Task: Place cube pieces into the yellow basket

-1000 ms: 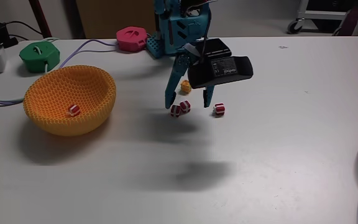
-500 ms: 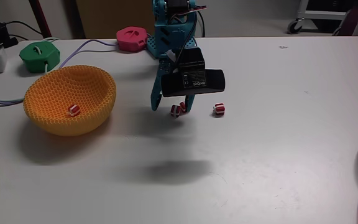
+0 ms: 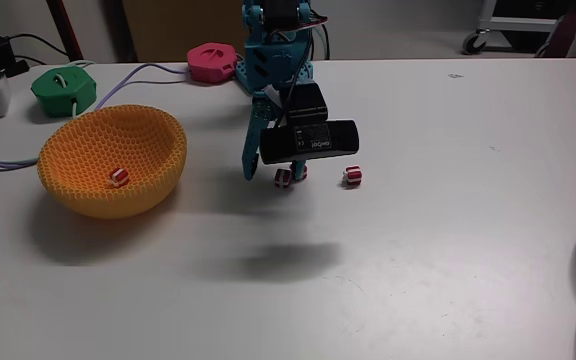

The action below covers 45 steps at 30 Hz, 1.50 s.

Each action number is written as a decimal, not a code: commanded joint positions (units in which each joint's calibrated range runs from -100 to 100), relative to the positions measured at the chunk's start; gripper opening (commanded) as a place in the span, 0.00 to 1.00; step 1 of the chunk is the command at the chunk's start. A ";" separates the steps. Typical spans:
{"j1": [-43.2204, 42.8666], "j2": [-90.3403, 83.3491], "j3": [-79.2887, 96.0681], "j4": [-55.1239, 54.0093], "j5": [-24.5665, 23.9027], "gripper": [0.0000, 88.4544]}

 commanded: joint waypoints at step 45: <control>-1.40 -8.95 -26.81 29.03 2.20 0.44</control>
